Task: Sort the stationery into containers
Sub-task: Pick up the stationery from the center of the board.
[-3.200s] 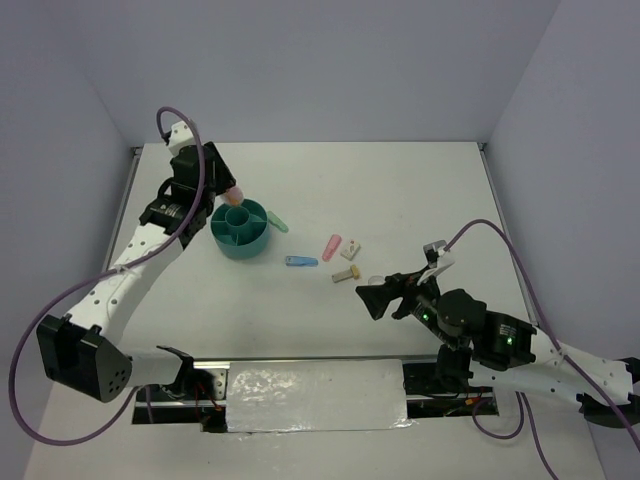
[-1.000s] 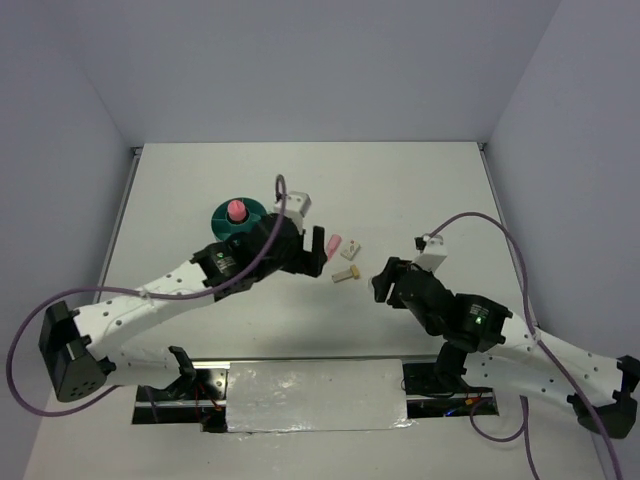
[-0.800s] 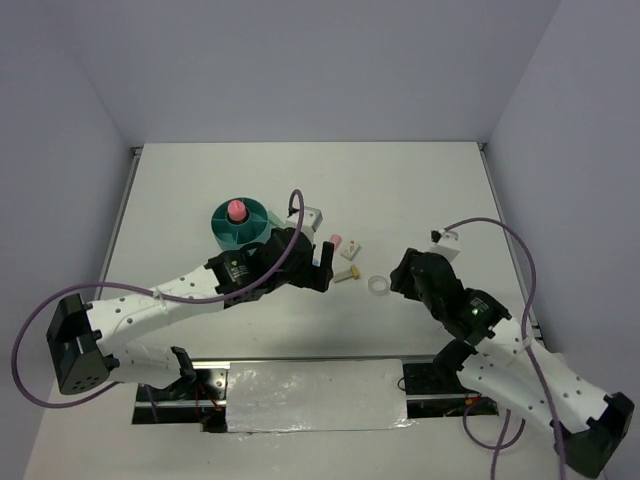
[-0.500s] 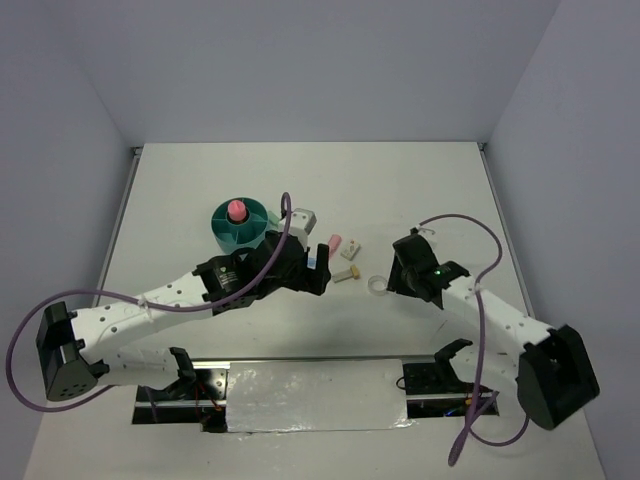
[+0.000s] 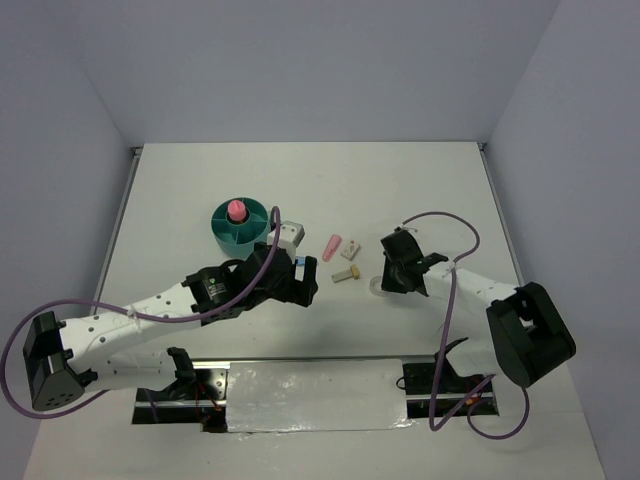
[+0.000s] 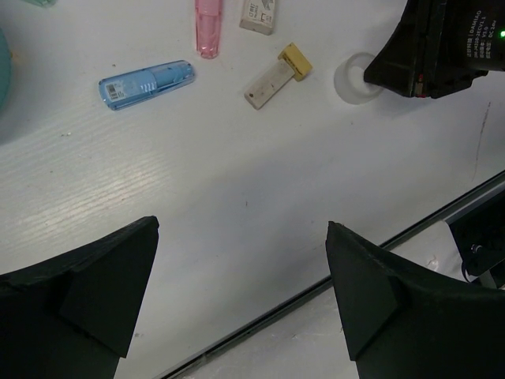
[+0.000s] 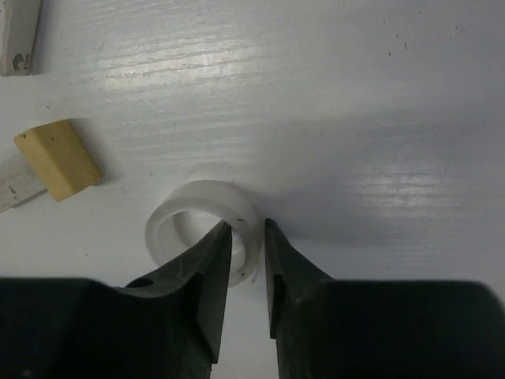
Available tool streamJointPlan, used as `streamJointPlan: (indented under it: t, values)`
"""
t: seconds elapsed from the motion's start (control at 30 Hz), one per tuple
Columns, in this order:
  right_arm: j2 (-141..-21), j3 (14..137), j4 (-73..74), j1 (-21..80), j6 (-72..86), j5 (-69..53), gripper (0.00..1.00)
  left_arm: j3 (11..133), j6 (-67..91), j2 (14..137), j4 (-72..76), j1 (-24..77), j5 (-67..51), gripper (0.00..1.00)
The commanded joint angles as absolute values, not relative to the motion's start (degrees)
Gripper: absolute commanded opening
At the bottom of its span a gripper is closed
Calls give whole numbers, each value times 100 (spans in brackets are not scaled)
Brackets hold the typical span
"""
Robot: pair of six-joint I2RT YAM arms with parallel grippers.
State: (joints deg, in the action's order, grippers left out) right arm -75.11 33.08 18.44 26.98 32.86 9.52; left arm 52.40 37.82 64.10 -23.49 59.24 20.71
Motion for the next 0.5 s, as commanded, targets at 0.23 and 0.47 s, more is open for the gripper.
streamJointPlan:
  t: [0.23,0.47]
  values:
    - [-7244,3429,1680,2716,3462,844,1,4932,4139,6215,-1750,5959,1663,99]
    - [-5057,3261,1591,3953,4402,1054,0,4255,4832,5801,-81,5985,958,99]
